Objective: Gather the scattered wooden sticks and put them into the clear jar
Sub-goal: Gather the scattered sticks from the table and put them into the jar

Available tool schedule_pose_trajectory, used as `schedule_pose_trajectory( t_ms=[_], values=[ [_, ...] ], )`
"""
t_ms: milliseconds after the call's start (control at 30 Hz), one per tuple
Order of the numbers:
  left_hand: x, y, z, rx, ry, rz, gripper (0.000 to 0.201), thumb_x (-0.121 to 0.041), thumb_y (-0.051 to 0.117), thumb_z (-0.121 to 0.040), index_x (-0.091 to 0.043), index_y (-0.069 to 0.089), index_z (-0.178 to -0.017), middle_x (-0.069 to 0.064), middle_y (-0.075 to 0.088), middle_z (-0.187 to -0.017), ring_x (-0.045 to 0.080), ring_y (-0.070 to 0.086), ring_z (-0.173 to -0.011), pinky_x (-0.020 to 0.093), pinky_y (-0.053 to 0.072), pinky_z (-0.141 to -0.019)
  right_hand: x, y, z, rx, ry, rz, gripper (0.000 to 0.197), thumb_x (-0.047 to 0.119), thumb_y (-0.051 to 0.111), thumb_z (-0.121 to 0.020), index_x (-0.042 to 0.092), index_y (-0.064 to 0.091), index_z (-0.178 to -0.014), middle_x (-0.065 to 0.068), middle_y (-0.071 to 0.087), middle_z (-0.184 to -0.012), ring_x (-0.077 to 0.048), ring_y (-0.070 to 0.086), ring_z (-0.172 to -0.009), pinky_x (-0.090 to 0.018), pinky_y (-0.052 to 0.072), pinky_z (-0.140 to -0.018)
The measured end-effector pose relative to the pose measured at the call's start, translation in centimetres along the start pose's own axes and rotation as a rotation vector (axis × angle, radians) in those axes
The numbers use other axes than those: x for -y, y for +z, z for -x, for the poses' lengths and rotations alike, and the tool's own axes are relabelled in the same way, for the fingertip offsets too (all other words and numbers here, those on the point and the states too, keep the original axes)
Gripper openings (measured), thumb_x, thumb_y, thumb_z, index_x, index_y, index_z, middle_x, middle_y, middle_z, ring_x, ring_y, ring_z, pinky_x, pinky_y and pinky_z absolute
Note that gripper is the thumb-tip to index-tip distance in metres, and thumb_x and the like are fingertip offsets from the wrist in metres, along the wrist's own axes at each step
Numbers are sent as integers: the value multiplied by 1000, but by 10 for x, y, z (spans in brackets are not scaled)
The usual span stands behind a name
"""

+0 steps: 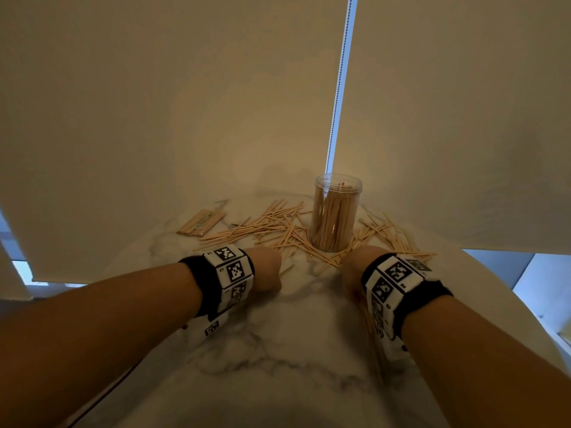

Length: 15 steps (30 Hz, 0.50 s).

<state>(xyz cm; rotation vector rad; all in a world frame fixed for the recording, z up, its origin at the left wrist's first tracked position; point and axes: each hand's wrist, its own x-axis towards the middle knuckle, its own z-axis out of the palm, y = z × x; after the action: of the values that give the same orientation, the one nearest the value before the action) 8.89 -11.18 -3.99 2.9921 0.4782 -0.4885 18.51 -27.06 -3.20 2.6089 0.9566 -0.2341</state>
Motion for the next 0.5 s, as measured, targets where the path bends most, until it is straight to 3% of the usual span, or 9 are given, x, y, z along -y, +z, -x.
schedule_pose_trajectory(
  t_ms=[67,133,200,300,367,433,500],
  values=[
    [5,-3,2,-17,-21,44,24,-27,56,-99,-7,65,-87,2,53,-72,20,52,-76,29,44,-69,4,-8,4,89,18,-46,28,20,58,-96,5,68,-117,-12,63,-113,-27,60,-104,-31,47,-84],
    [11,-7,4,-57,-36,102,30,-27,51,-101,-10,55,-76,2,51,-70,20,50,-73,28,41,-63,6,-16,8,147,16,-105,36,24,62,-94,7,66,-125,-10,62,-126,-27,59,-115,-33,48,-93],
    [16,-8,3,-83,-44,246,27,-25,48,-101,-8,55,-81,4,54,-75,20,50,-68,27,40,-56,5,-19,11,162,29,-198,33,25,66,-91,8,69,-119,-7,65,-115,-23,60,-102,-34,51,-92],
    [16,-5,0,-71,-62,839,21,-16,40,-104,-5,56,-96,6,60,-78,17,54,-60,27,47,-55,3,-16,15,120,37,-350,9,18,66,-90,10,67,-93,-3,62,-86,-22,63,-89,-32,55,-86],
    [14,-5,0,-49,-67,1107,19,-12,34,-103,-7,52,-99,7,57,-73,16,45,-55,28,40,-52,4,-16,19,117,27,-518,8,12,64,-92,8,62,-85,-5,65,-84,-24,68,-89,-34,59,-85],
    [11,-5,-1,-39,-57,1236,15,-13,35,-102,-11,47,-95,4,47,-67,14,33,-53,26,29,-50,7,-23,27,114,16,-660,6,11,63,-93,6,65,-90,-11,70,-92,-25,72,-88,-36,61,-83],
    [7,-7,-2,-42,-47,1326,20,-28,41,-106,-12,48,-96,1,39,-67,13,27,-54,25,24,-51,10,-29,30,60,-36,-665,21,16,64,-94,6,68,-112,-11,71,-107,-25,70,-99,-36,57,-90]
  ],
)
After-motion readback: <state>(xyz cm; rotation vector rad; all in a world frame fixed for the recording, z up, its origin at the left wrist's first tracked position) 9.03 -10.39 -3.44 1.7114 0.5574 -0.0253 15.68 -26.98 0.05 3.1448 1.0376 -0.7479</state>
